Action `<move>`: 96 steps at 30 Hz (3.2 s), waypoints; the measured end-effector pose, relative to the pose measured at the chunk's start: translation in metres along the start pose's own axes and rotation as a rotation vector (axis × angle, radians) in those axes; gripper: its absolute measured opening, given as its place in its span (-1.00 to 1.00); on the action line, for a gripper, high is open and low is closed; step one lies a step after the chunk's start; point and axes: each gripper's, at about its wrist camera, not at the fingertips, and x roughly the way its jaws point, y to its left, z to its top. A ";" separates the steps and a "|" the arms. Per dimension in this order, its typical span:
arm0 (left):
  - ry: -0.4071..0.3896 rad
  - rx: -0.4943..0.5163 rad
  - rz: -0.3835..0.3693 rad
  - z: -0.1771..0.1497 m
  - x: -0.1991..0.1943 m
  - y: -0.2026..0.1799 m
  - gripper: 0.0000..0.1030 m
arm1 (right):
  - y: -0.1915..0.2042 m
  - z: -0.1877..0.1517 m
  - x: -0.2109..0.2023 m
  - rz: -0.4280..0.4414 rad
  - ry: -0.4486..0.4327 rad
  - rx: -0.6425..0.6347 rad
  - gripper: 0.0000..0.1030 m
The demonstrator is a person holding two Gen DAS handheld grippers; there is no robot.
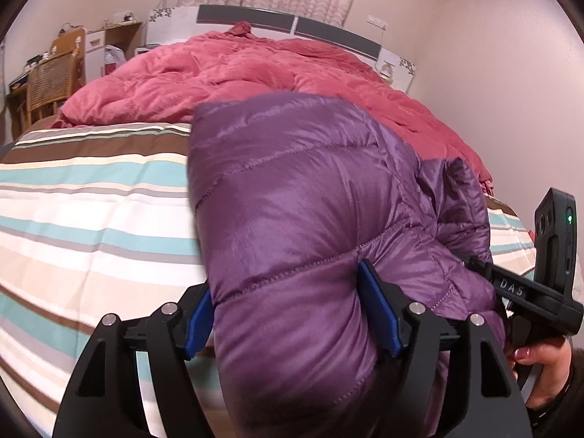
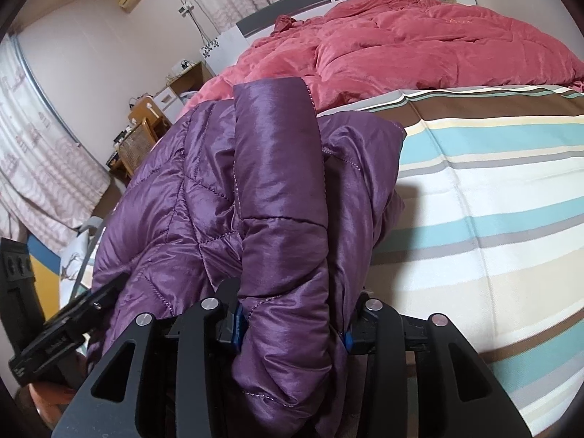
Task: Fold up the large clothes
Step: 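Lower the jacket bundle onto the striped sheet with both grippers, then open both grippers and pull them back from the folded jacket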
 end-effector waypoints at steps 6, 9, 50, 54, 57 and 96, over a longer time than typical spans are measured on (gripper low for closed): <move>-0.093 -0.043 0.035 -0.009 -0.034 -0.001 0.43 | 0.005 -0.007 -0.020 -0.047 -0.028 0.005 -0.01; -0.144 -0.022 0.056 -0.007 -0.047 -0.008 0.49 | 0.010 -0.010 -0.034 -0.085 -0.063 -0.011 0.19; -0.075 0.047 0.199 -0.017 -0.002 -0.034 0.96 | 0.052 -0.004 -0.010 -0.325 -0.126 -0.259 0.30; -0.096 0.014 0.203 -0.032 -0.020 -0.033 0.96 | 0.059 -0.014 -0.031 -0.320 -0.160 -0.250 0.32; -0.101 0.017 0.219 -0.038 -0.031 -0.036 0.96 | 0.061 -0.021 -0.041 -0.311 -0.170 -0.239 0.32; -0.204 0.031 0.389 -0.099 -0.137 -0.066 0.96 | 0.072 -0.106 -0.137 -0.280 -0.290 -0.269 0.80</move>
